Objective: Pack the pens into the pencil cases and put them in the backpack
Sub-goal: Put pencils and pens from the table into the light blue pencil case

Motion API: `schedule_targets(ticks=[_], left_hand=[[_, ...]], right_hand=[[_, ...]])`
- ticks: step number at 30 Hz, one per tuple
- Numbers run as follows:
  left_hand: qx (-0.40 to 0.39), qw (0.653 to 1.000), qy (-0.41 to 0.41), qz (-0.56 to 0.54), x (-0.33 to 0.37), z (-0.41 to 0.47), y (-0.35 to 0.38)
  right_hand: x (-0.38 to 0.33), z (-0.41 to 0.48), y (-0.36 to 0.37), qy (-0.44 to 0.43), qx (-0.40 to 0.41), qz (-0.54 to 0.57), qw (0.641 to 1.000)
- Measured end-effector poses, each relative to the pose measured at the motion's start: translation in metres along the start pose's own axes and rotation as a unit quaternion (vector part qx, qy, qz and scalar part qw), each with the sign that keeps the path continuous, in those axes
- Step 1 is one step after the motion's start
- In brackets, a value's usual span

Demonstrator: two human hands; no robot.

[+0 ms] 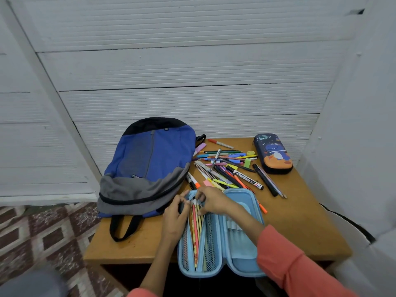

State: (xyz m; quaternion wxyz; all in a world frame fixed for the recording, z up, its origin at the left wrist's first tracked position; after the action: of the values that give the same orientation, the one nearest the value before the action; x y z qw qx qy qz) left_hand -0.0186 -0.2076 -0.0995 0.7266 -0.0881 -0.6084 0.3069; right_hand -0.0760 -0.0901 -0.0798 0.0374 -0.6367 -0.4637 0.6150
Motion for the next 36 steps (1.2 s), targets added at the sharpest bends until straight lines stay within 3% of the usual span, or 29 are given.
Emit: schedule_targets(ticks=[2, 4, 6, 7, 9, 12, 19, 29, 36], left_hand=[[0.001, 1.0, 0.002, -0.004, 0.001, -0.001, -0.001], [0.0, 1.0, 0.001, -0.012, 0.002, -0.001, -0.001], [-0.001, 1.0, -0.002, -0.015, 0.001, -0.001, 0.0], [-0.003, 1.0, -0.003, -0.015, 0.0, -0.001, 0.0], [-0.005, 1.0, -0.006, -0.014, -0.001, 0.0, 0.0], [-0.006, 1.0, -0.009, -0.017, 0.0, -0.001, 0.0], [-0.01, 1.0, -0.011, -0.022, 0.002, -0.001, 0.0], [-0.007, 1.0, -0.019, -0.015, 0.003, -0.002, -0.001], [0.0, 1.0, -0.019, -0.013, 0.003, -0.001, -0.002]], right_hand=[[0.0, 0.004, -0.012, -0.003, 0.027, 0.063, 0.998], [0.005, 0.005, -0.046, -0.008, 0.146, 0.056, 0.988], [0.009, 0.002, -0.078, -0.013, 0.242, -0.113, 0.964], [0.014, 0.002, -0.085, -0.011, 0.252, -0.19, 0.949], [0.035, 0.005, -0.095, 0.021, 0.234, -0.247, 0.94], [0.064, 0.008, -0.109, 0.053, 0.215, -0.226, 0.949], [0.085, 0.008, -0.126, 0.052, 0.245, -0.169, 0.953], [0.087, -0.004, -0.139, 0.038, 0.316, -0.193, 0.928], [0.084, -0.003, -0.137, 0.015, 0.32, -0.18, 0.93]])
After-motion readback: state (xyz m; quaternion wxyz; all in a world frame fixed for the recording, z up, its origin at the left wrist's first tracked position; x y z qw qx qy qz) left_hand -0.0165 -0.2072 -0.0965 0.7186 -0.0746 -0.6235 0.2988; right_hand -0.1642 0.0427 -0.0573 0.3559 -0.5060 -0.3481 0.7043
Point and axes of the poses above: each hand's wrist, its own z-axis towards the middle knuckle, its own y-axis out of the palm, x = y × z, the point moved 10 cm from there along z, towards the middle knuckle, and after that the axes turned 10 degrees about z, right-handed, at the moved point
